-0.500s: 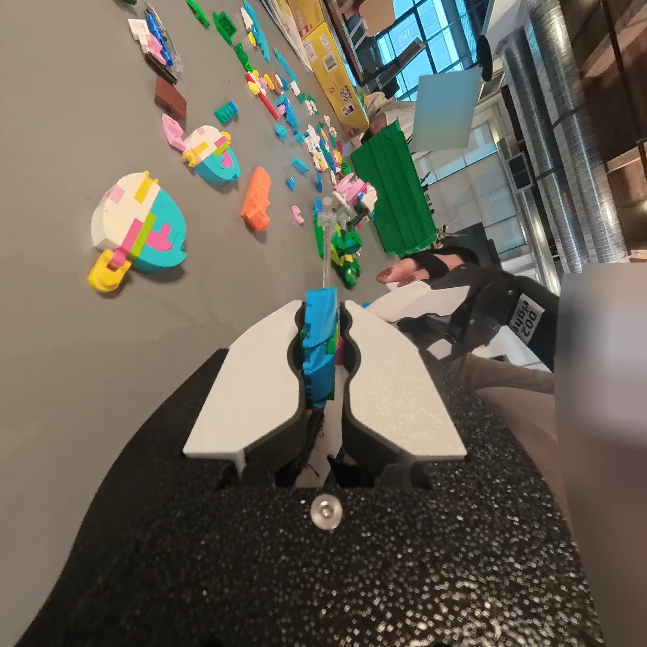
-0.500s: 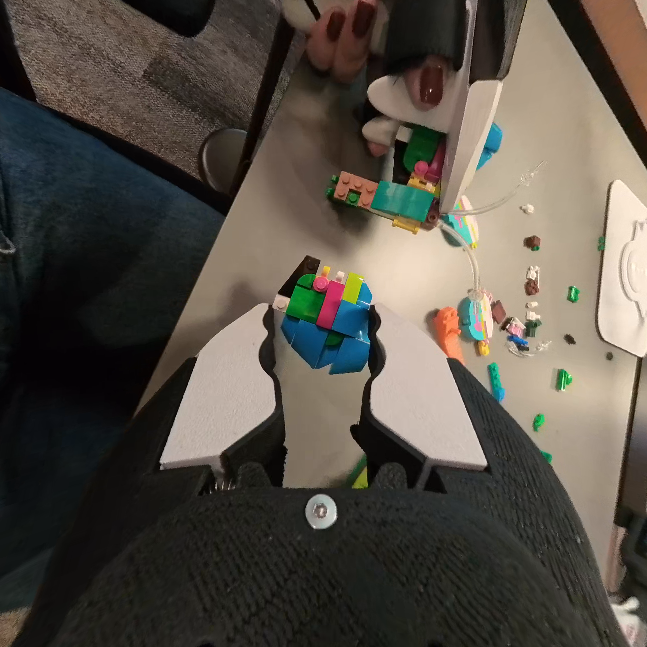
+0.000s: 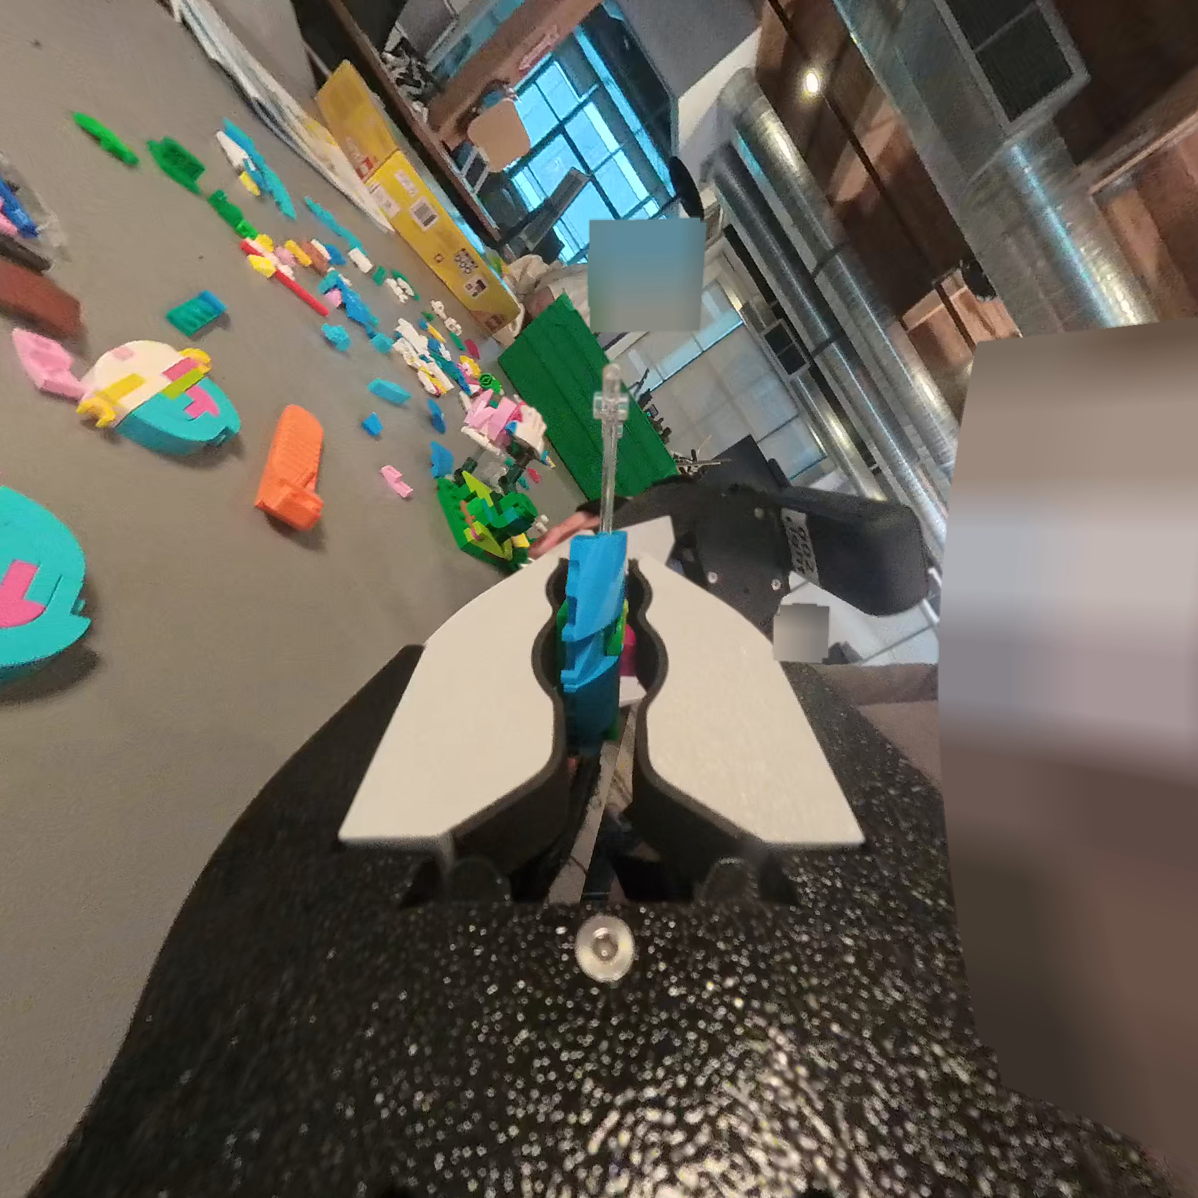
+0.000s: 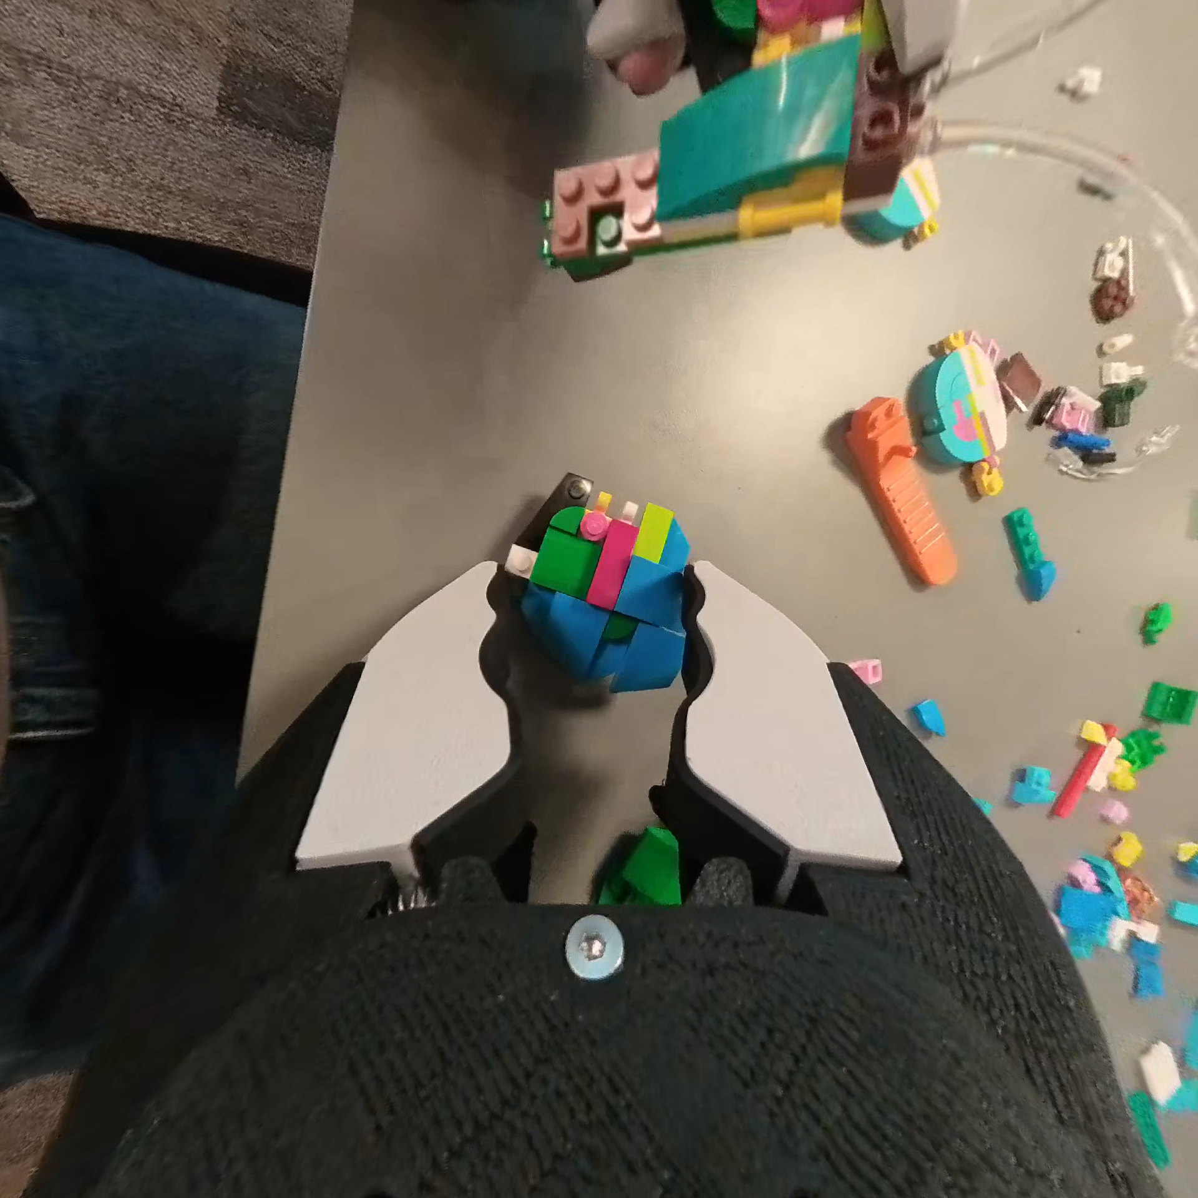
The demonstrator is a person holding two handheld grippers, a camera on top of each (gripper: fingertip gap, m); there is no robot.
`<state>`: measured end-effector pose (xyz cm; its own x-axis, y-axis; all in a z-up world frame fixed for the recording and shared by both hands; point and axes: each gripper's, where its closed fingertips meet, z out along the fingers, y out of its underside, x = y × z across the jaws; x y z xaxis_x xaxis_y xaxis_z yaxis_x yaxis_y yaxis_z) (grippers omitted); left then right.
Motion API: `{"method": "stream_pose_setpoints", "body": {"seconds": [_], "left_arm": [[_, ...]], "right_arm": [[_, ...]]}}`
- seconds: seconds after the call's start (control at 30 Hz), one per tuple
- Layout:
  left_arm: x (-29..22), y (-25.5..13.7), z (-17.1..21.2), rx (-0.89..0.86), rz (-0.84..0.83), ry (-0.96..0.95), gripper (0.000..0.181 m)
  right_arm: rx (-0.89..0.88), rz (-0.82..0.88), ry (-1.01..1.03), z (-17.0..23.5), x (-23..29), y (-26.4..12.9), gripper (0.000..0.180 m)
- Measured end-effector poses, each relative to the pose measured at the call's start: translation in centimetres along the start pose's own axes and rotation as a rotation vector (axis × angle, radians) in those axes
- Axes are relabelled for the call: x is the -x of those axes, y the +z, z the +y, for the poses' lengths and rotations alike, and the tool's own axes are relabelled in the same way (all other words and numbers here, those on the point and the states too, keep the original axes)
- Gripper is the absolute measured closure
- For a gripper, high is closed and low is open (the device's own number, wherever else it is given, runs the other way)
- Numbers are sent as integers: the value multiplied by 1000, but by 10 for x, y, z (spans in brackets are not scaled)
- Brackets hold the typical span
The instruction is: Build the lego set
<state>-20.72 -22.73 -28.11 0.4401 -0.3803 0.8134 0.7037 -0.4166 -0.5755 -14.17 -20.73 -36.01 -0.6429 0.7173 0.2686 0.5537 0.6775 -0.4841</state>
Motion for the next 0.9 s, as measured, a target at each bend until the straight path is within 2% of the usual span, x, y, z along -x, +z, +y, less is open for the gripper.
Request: {"method": "stream_pose_setpoints", "body": {"seconds": [0.03,0.17,0.23,0.37,0.47,0.6,0.77,0.9], "left_arm": [[-3,-1,-1,1,11,22,164],[-14,-5,-5,-22,60,80,164],[-16,-7,-5,-11,58,104,164],[-21,-7,0,36,49,166,164],[-32,-5,3,60,83,221,164],[-36,-3,4,67,80,248,164],[-33,-1,15,155,26,301,164],[-46,7,23,225,-25,545,164]], "right_arm": [[2,-4,12,0,-1,1,128],[22,121,-18,-3,-16,-3,122],[-31,139,9,-13,-18,-12,120],[-260,115,159,-44,-26,-40,117],[-462,20,292,-66,-30,-62,118],[-625,-46,391,-79,-37,-84,138],[-612,-23,348,-76,-42,-91,140],[-531,-43,220,-77,-31,-89,140]]}}
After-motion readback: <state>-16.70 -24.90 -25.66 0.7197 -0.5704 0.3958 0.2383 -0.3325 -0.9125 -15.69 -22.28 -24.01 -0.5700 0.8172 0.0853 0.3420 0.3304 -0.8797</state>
